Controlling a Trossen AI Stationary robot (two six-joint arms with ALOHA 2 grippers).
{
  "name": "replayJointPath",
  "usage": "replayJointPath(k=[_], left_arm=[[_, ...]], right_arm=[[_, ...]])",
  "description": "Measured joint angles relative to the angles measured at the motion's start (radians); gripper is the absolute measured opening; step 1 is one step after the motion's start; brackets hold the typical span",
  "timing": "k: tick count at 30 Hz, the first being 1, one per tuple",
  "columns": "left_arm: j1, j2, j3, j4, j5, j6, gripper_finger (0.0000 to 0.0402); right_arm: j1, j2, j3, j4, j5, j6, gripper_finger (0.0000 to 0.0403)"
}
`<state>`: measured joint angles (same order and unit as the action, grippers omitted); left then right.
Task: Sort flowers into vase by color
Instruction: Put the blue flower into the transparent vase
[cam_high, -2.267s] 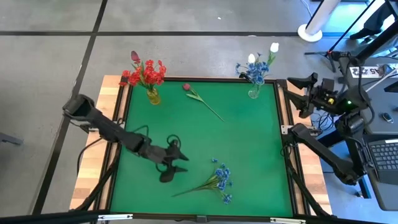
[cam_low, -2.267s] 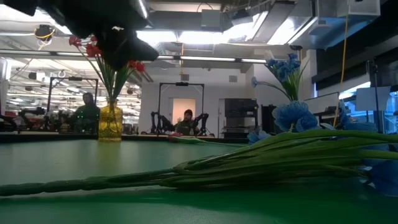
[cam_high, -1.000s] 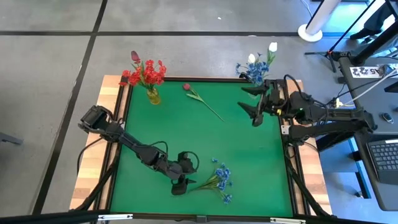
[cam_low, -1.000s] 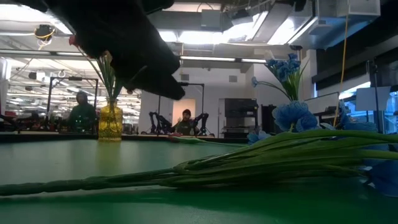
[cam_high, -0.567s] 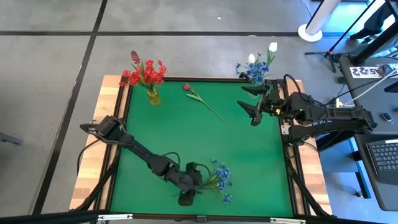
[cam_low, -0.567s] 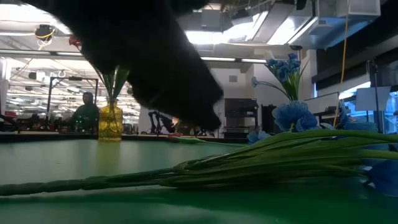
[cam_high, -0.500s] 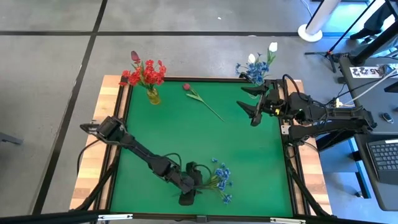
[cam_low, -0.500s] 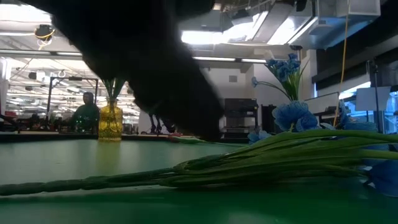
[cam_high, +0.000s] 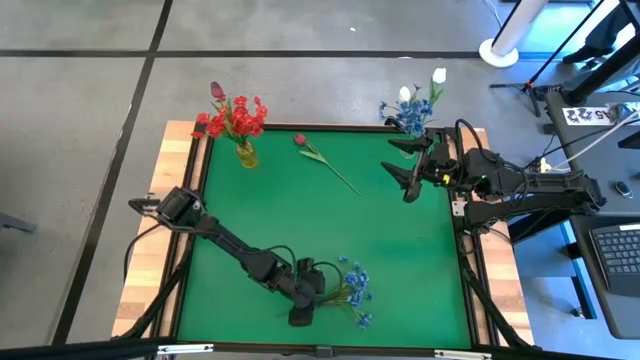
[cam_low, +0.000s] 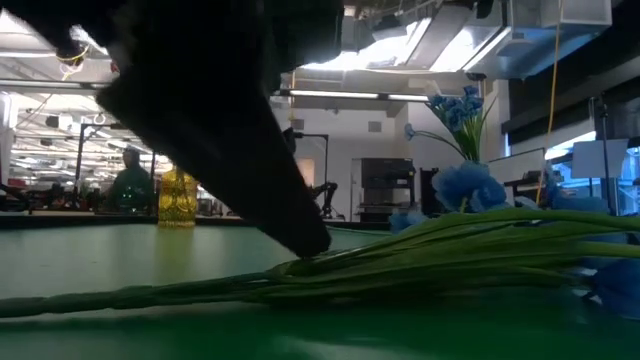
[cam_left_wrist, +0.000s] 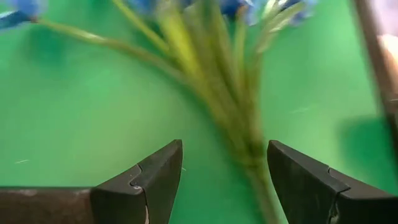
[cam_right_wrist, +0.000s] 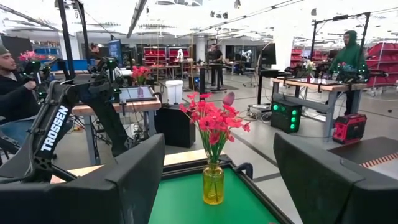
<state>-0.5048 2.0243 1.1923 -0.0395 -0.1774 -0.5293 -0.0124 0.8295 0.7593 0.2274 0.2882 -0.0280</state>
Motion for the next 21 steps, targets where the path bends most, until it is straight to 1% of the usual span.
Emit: replayJointPath(k=[3, 6, 10, 13, 15, 21], left_arm=[[-0.013, 0.000, 0.024, 0.021, 0.036, 0.004, 0.0229], [-0.024, -0.002, 0.044, 0.029, 0.038, 0.019, 0.0229], [-0.019, -0.001, 0.047, 0.015, 0.005, 0.034, 0.0229], [-0.007, 0.010, 0.048, -0.027, -0.024, 0.034, 0.0229], [-0.004, 0.025, 0.047, -0.039, -0.026, 0.034, 0.0229], [-0.004, 0.079, 0.053, 0.005, -0.019, 0.019, 0.0229]], right_arm=[[0.000, 0.000, 0.000, 0.000, 0.011, 0.000, 0.0298], [0.000, 0.000, 0.000, 0.000, 0.015, 0.000, 0.0298], [0.000, 0.000, 0.000, 0.000, 0.015, 0.000, 0.0298], [0.000, 0.000, 0.000, -0.001, 0.015, 0.000, 0.0298], [0.000, 0.000, 0.000, -0.001, 0.015, 0.000, 0.0298], [0.000, 0.000, 0.000, -0.007, 0.015, 0.000, 0.0298]])
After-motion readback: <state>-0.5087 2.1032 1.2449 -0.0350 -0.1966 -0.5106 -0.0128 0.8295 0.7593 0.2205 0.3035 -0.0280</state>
